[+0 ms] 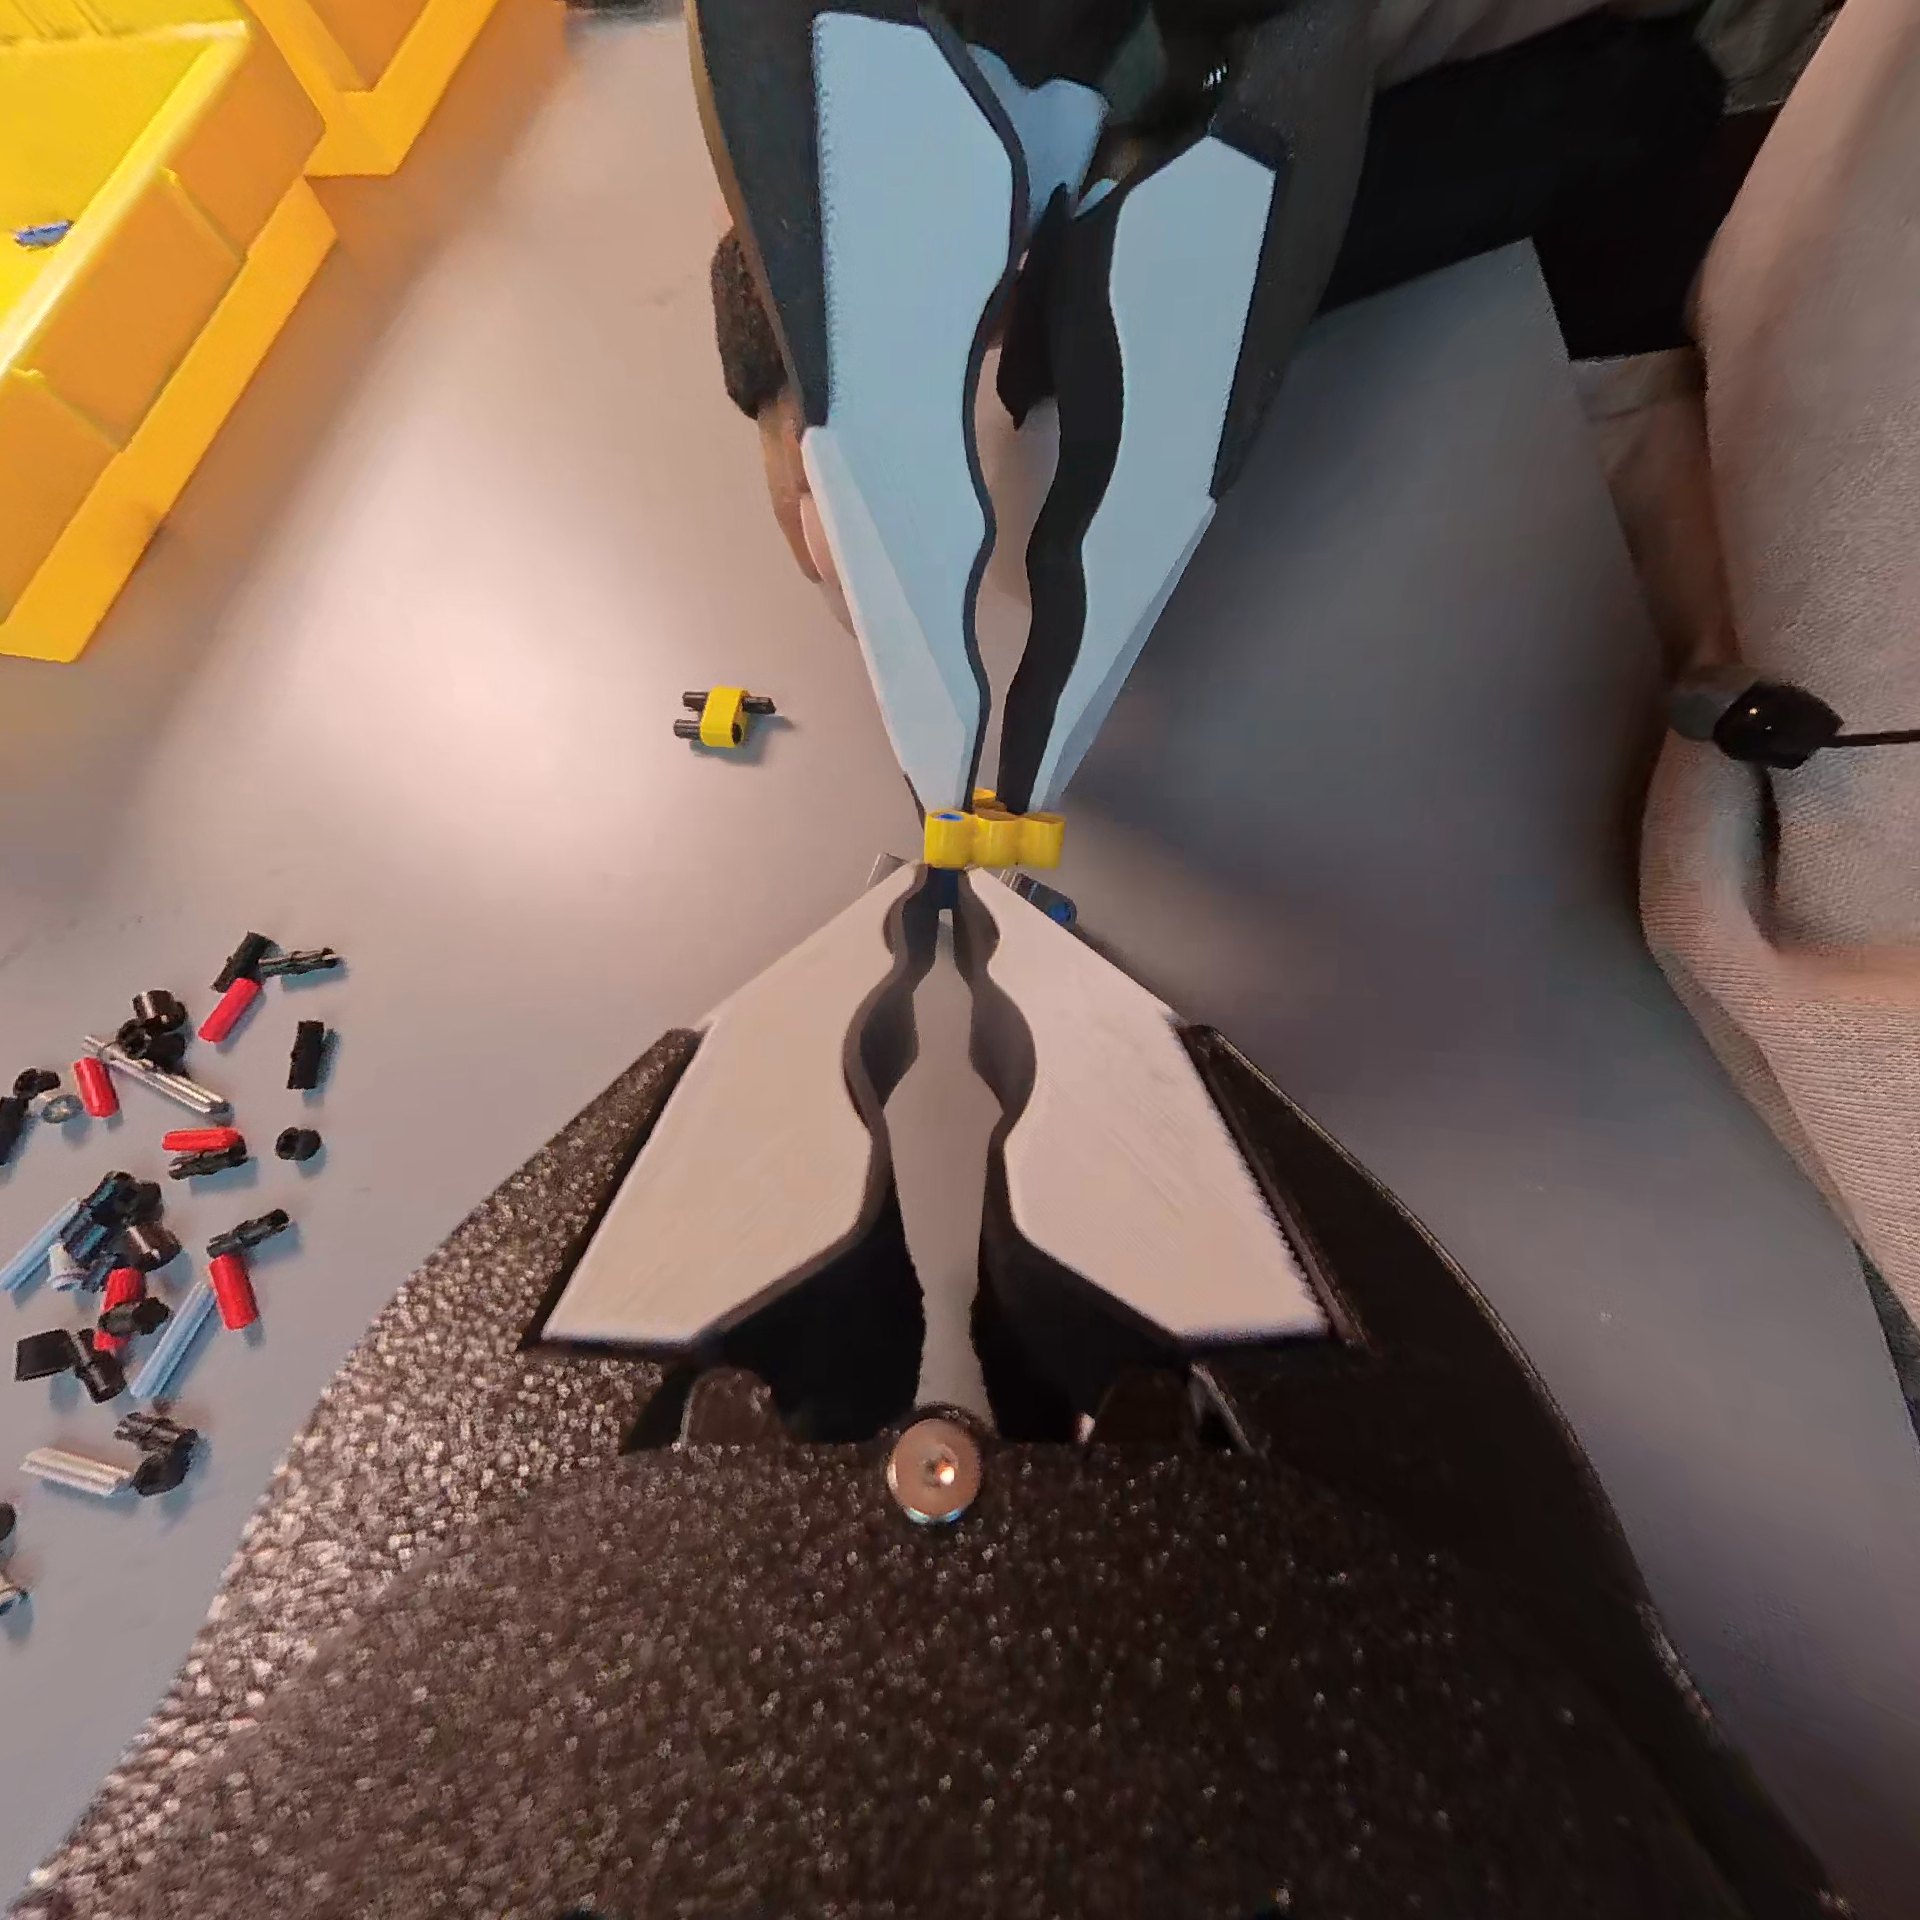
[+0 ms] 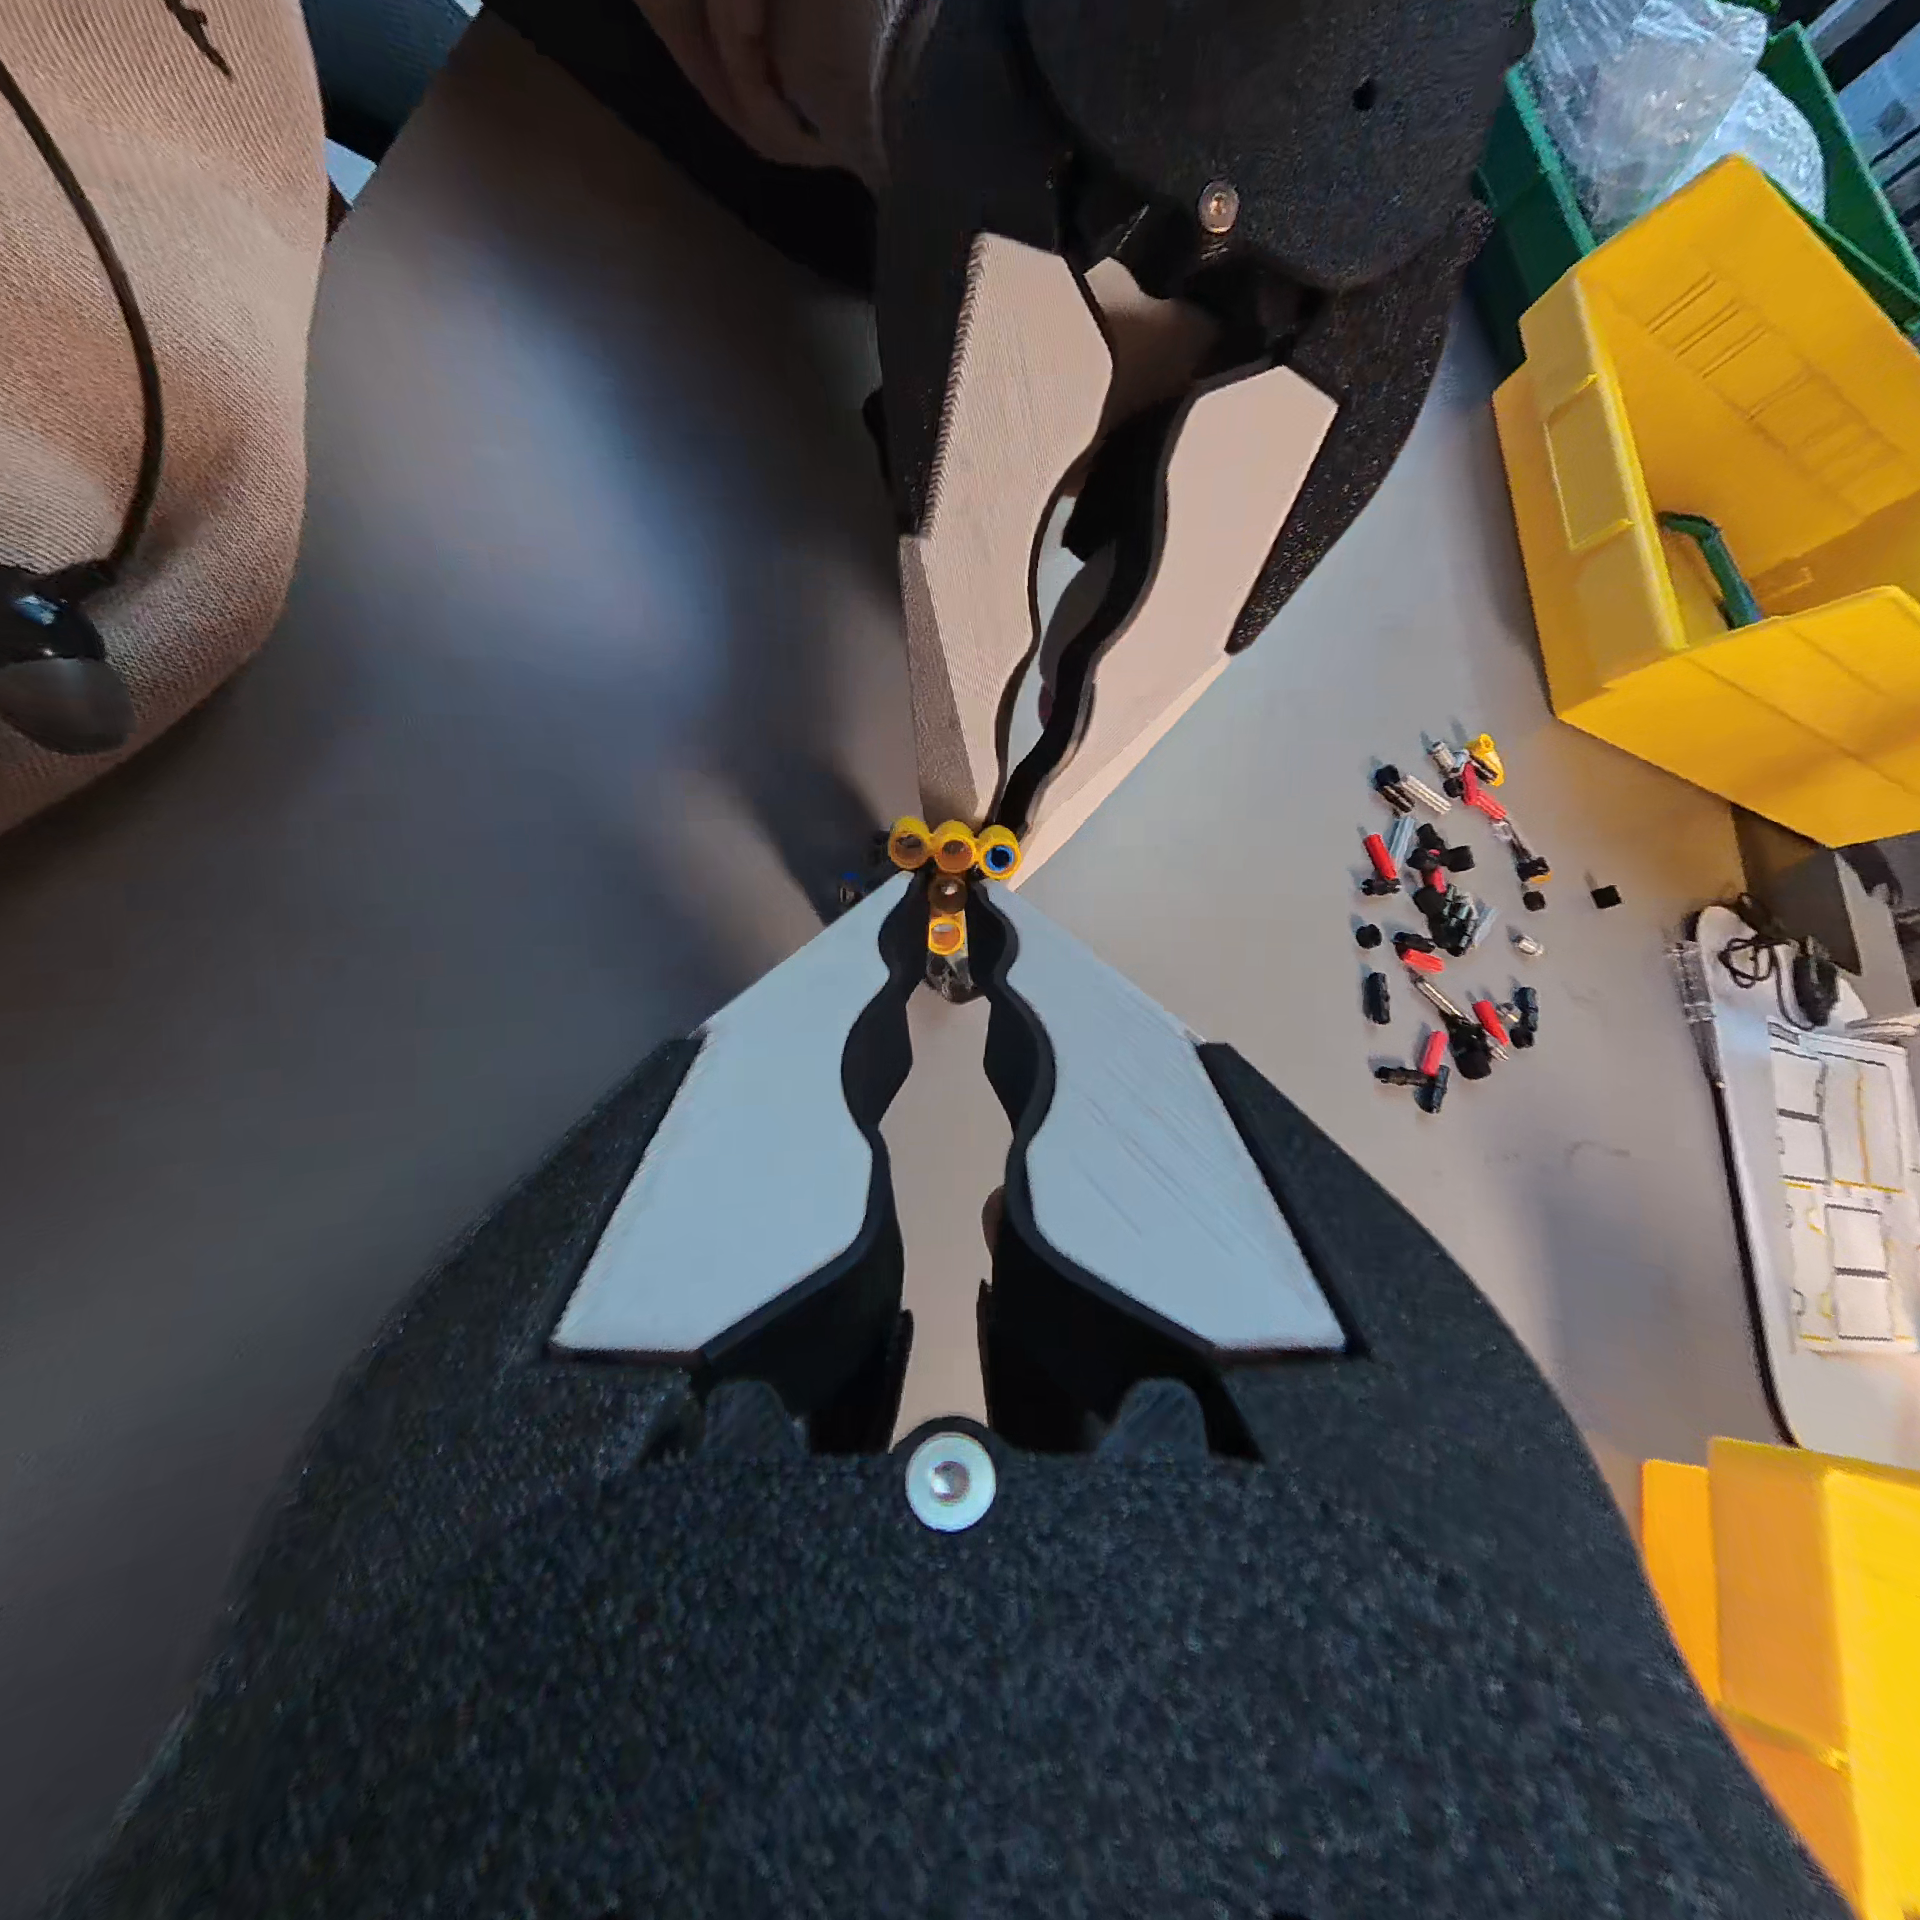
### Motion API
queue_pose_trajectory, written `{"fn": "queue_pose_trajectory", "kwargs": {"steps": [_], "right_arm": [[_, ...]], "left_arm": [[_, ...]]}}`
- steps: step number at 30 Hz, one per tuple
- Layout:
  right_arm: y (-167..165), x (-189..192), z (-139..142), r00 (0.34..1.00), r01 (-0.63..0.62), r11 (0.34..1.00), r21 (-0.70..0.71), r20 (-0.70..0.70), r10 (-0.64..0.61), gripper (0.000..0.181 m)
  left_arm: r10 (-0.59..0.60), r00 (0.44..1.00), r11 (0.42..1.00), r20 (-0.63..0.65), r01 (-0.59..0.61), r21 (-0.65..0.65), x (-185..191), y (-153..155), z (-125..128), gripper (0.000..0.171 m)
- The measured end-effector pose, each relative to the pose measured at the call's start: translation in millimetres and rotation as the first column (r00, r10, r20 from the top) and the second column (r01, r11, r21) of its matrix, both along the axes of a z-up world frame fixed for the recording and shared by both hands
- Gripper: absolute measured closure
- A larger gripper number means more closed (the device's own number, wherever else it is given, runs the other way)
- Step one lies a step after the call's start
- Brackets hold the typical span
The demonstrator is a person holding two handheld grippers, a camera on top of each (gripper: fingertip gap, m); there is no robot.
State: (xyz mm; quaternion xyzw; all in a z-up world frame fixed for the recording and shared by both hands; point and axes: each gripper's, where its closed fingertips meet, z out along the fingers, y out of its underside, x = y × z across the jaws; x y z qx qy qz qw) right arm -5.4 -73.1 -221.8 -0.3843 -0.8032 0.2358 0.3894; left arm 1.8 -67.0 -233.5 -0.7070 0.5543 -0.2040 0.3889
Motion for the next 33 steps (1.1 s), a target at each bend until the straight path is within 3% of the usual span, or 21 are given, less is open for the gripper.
{"fn": "queue_pose_trajectory", "kwargs": {"steps": [4,12,15,16,17,18,19,21,26,30,33], "right_arm": [[3.3,0.5,3.4,0.999,0.015,0.994,-0.107,-0.032,-0.019,0.178],[6.8,-2.7,46.3,0.98,-0.009,0.957,-0.29,-0.191,-0.048,0.179],[7.0,-0.3,55.3,0.975,-0.025,0.945,-0.325,-0.217,-0.049,0.179],[11.6,3.7,70.8,0.955,-0.036,0.937,-0.349,-0.288,-0.071,0.181],[30.0,18.8,110.5,0.897,-0.051,0.892,-0.449,-0.413,-0.156,0.181],[52.9,37.8,138.1,0.84,-0.018,0.901,-0.434,-0.495,-0.222,0.181],[60.9,43.2,132.5,0.857,0.069,0.944,-0.322,-0.466,-0.222,0.181],[44.4,30.1,107.4,0.896,0.044,0.944,-0.326,-0.405,-0.182,0.181],[38.5,16.8,70.4,0.952,0.043,0.938,-0.344,-0.271,-0.143,0.181],[22.3,3.9,33.4,0.989,0.05,0.952,-0.302,-0.118,-0.09,0.158],[16.3,-1.7,21.2,0.995,0.047,0.968,-0.245,-0.07,-0.066,0.168]], "left_arm": [[0.032,1.0,0.999,0.001,-0.032,0.033,-0.5,4.2,2.6,0.169],[0.056,0.965,0.997,0.255,-0.042,-0.061,-1.6,5.7,41.9,0.17],[0.066,0.97,0.997,0.233,-0.055,-0.05,-3.9,7.4,39.7,0.17],[0.115,0.988,0.993,0.099,-0.112,-0.028,-20.0,14.8,16.6,0.169],[0.158,0.987,0.987,-0.012,-0.158,-0.019,-40.6,18.8,-9.3,0.169],[0.156,0.986,0.986,0.06,-0.151,-0.076,-40.7,12.8,-6.7,0.17],[0.152,0.972,0.988,0.177,-0.145,-0.05,-33.5,14.5,19.6,0.17],[0.137,0.955,0.99,0.263,-0.137,-0.018,-20.6,24.9,47.4,0.169],[0.12,0.976,0.991,0.18,-0.127,0.028,-13.5,28.4,34.9,0.169],[0.09,0.988,0.991,0.124,-0.101,0.084,-7.1,23.0,29.7,0.169],[0.073,0.994,0.992,0.086,-0.081,0.094,-4.8,19.6,23.9,0.169]]}}
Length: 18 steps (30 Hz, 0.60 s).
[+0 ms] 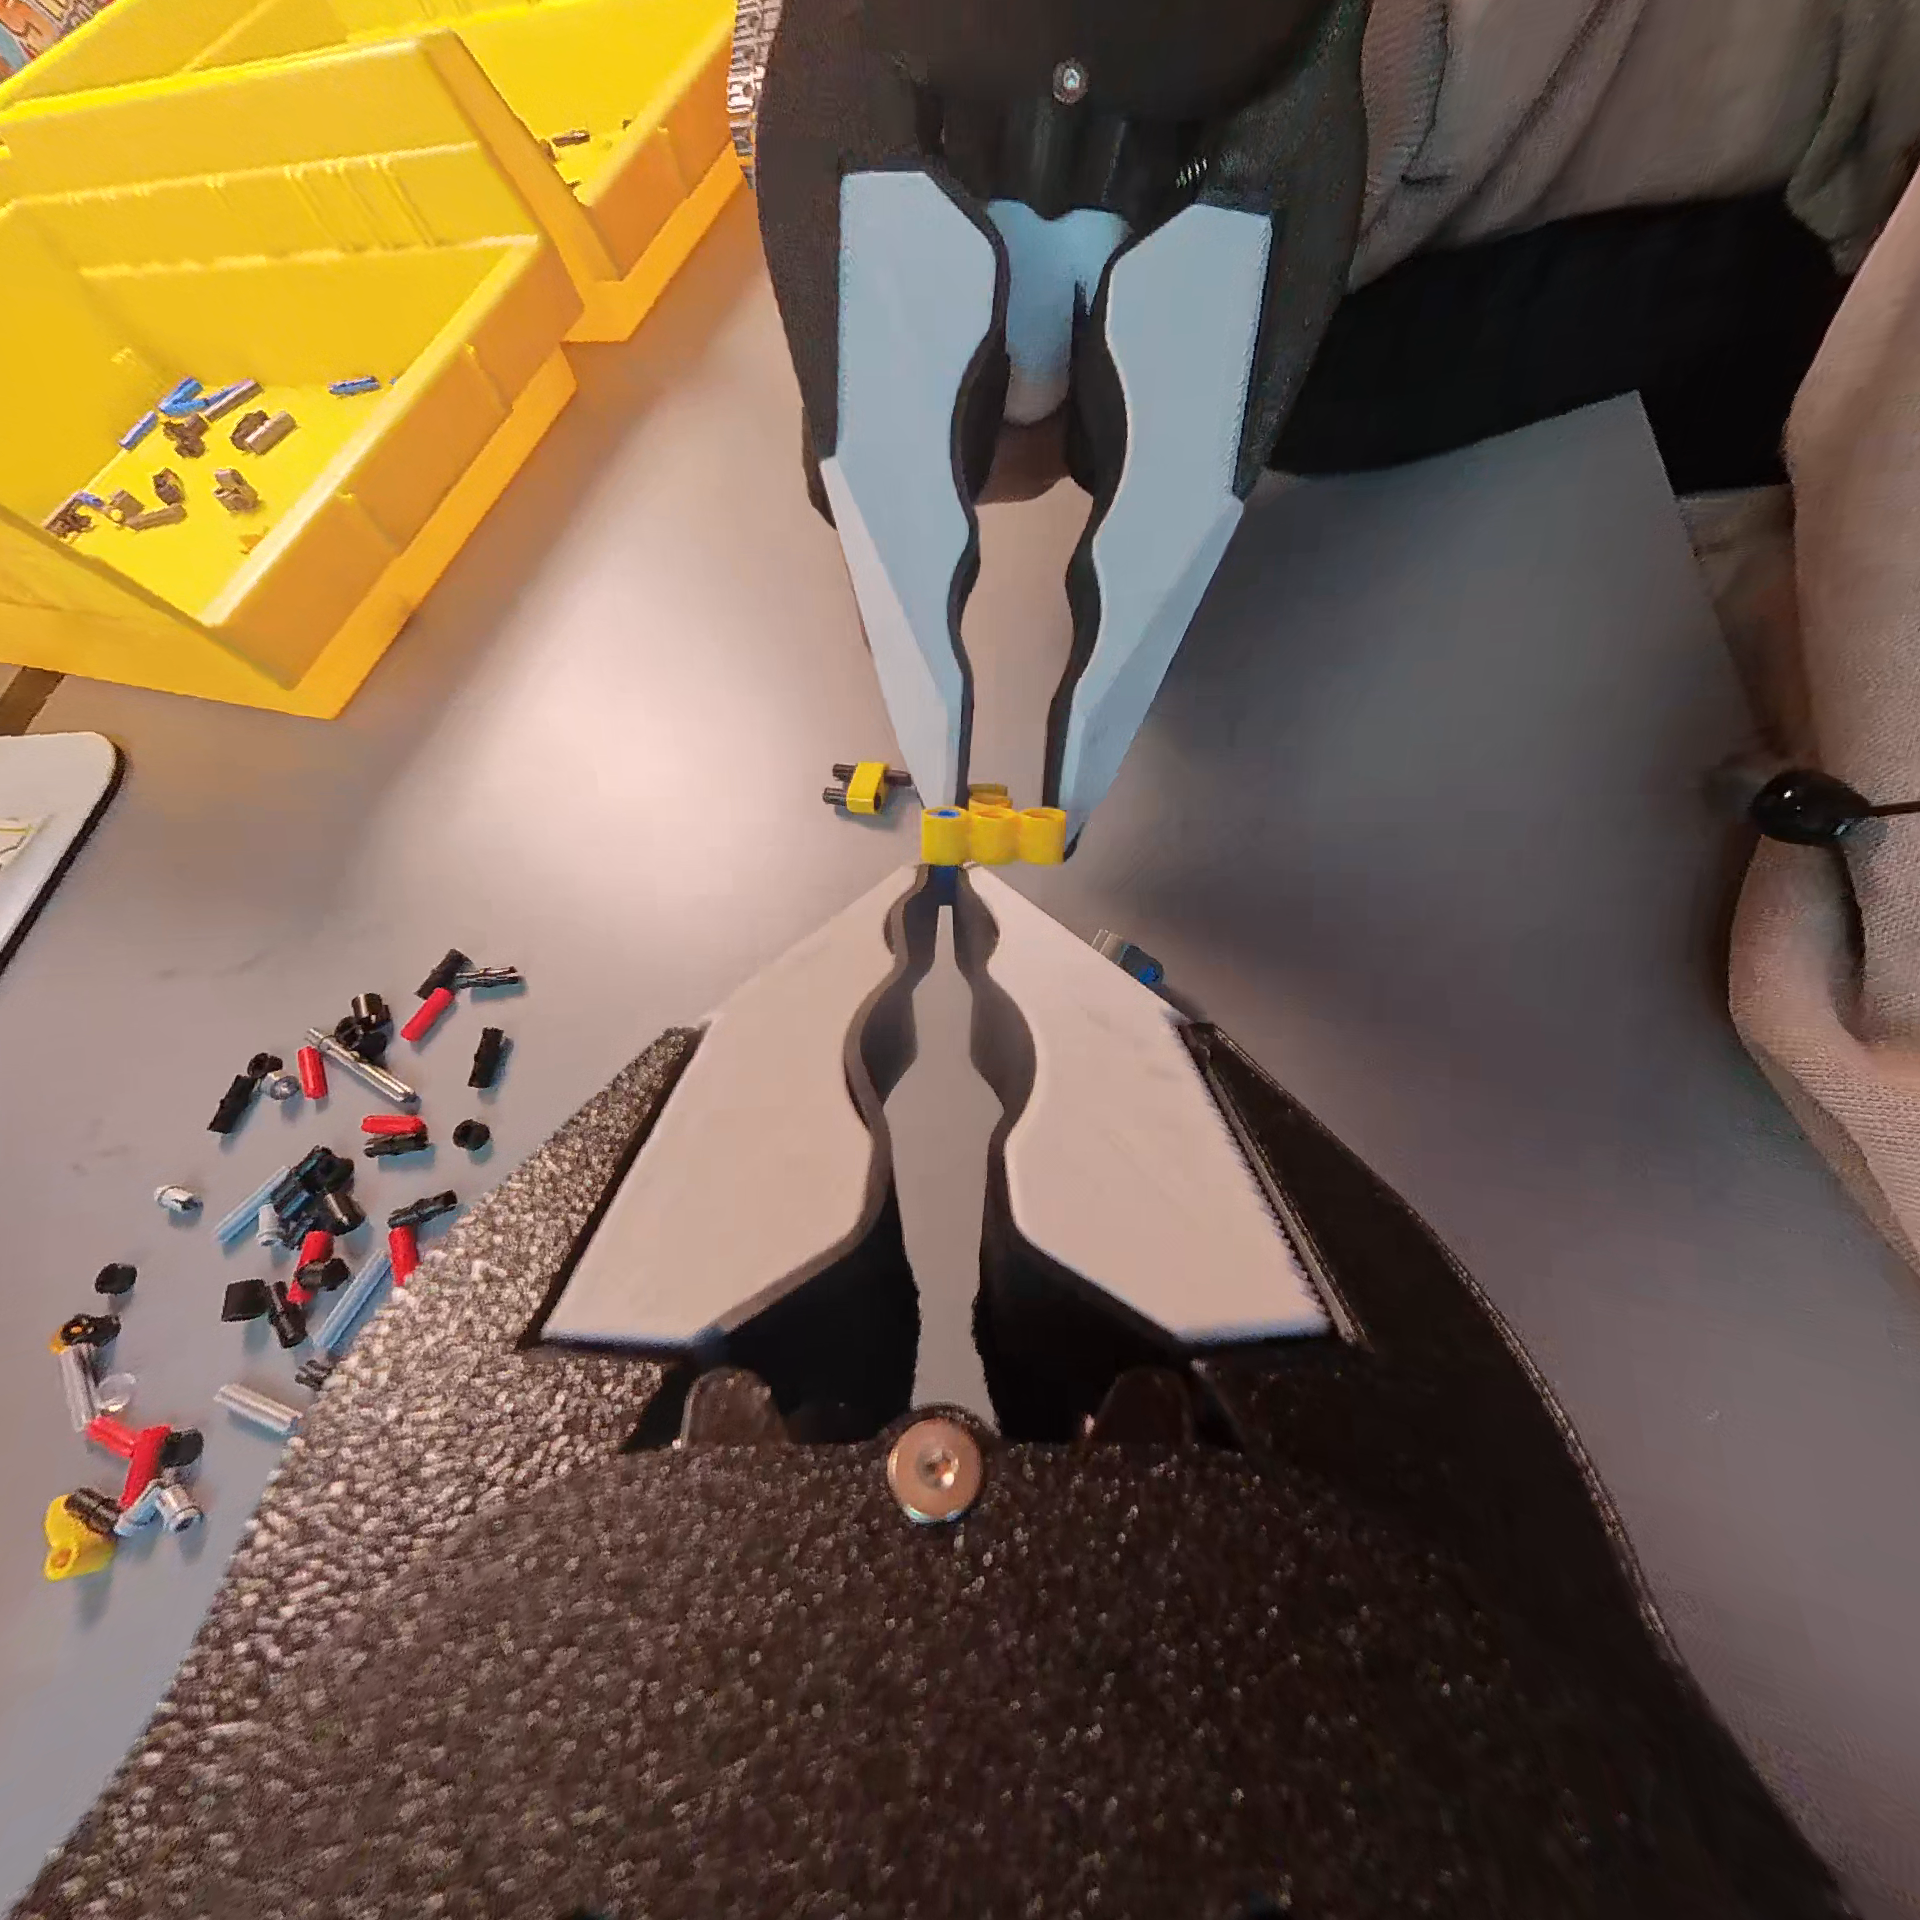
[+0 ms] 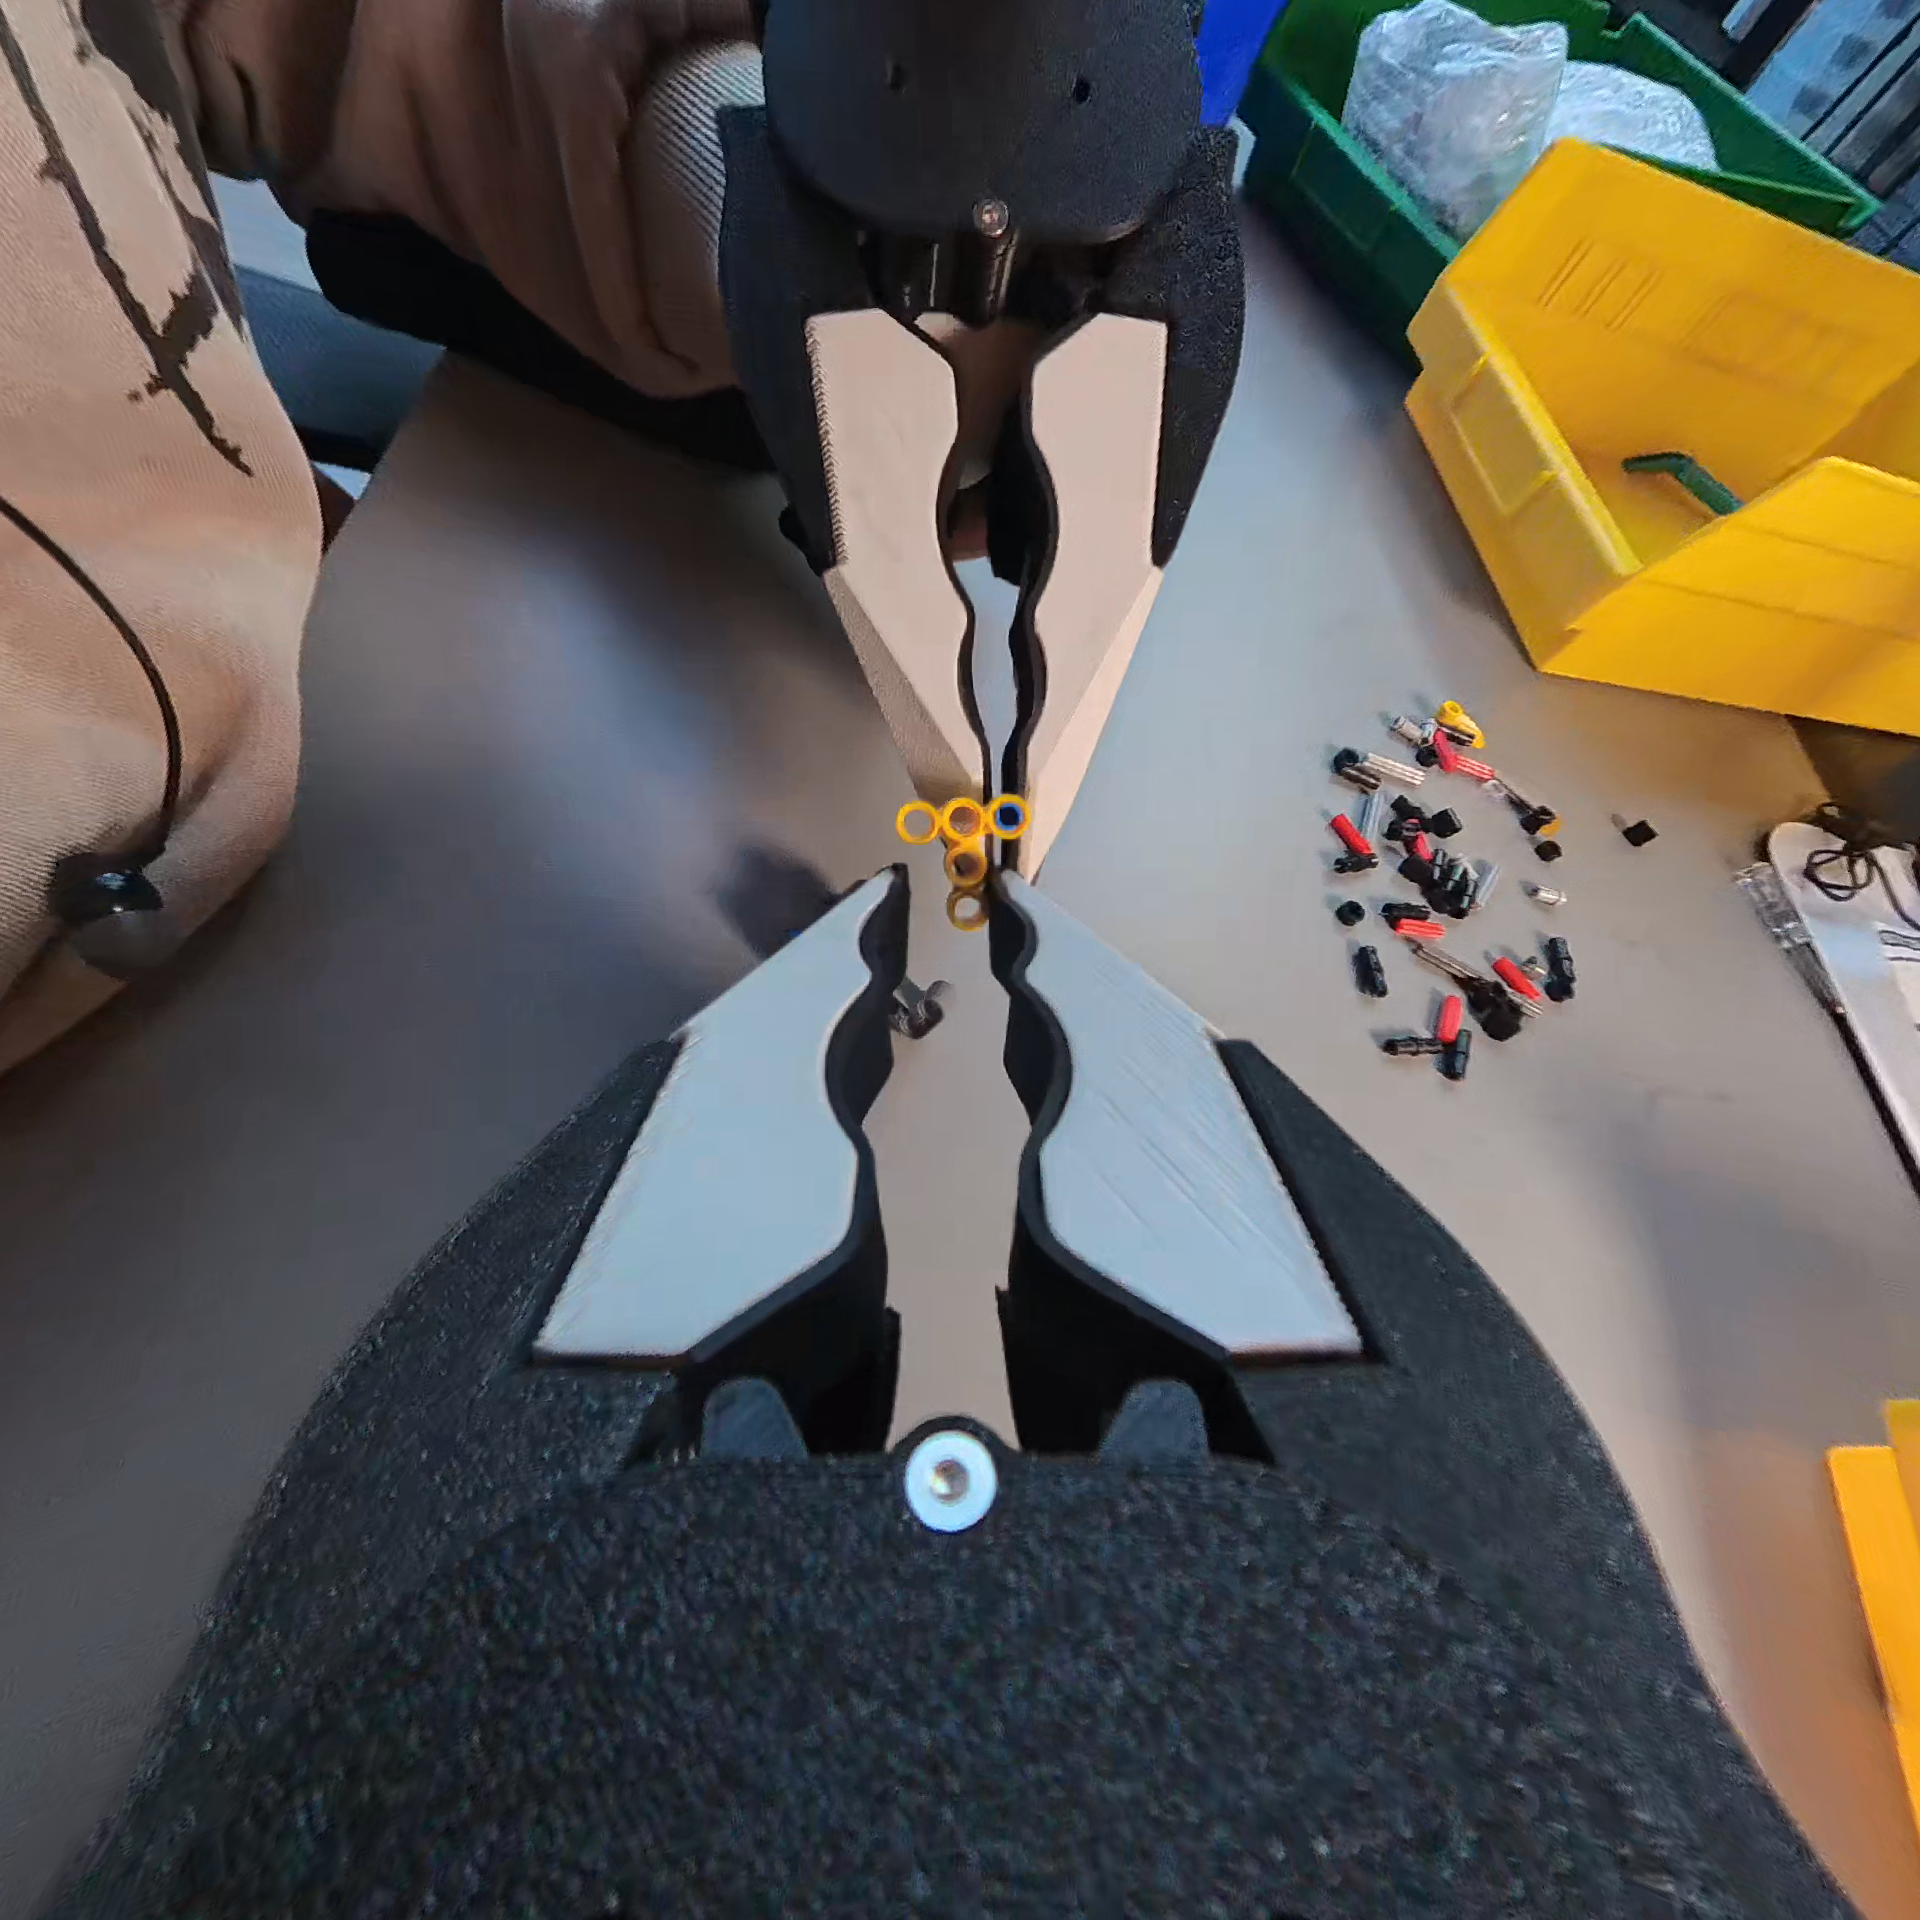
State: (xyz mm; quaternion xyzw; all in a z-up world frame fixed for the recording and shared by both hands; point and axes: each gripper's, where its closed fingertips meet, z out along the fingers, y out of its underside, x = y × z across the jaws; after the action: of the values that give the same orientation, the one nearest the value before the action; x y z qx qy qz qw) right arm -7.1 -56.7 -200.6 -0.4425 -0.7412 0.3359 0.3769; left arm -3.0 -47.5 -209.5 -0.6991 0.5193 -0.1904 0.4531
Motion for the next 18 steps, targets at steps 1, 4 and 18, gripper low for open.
{"fn": "queue_pose_trajectory", "kwargs": {"steps": [1,4,18], "right_arm": [[0.0,-1.1,-1.8,1.0,0.0,1.0,0.02,0.01,0.0,0.174],[-0.3,-1.7,-9.6,0.998,-0.011,0.997,0.078,0.059,0.007,0.176],[6.6,-1.8,-28.2,0.992,-0.018,0.971,0.237,0.129,-0.013,0.178]], "left_arm": [[-0.004,1.0,1.0,-0.019,0.004,0.006,0.4,-1.2,-2.7,0.169],[0.005,0.996,1.0,-0.085,-0.003,0.027,-0.5,-0.9,-10.0,0.169],[0.012,0.99,1.0,-0.142,-0.008,0.022,-4.6,0.0,-18.9,0.168]]}}
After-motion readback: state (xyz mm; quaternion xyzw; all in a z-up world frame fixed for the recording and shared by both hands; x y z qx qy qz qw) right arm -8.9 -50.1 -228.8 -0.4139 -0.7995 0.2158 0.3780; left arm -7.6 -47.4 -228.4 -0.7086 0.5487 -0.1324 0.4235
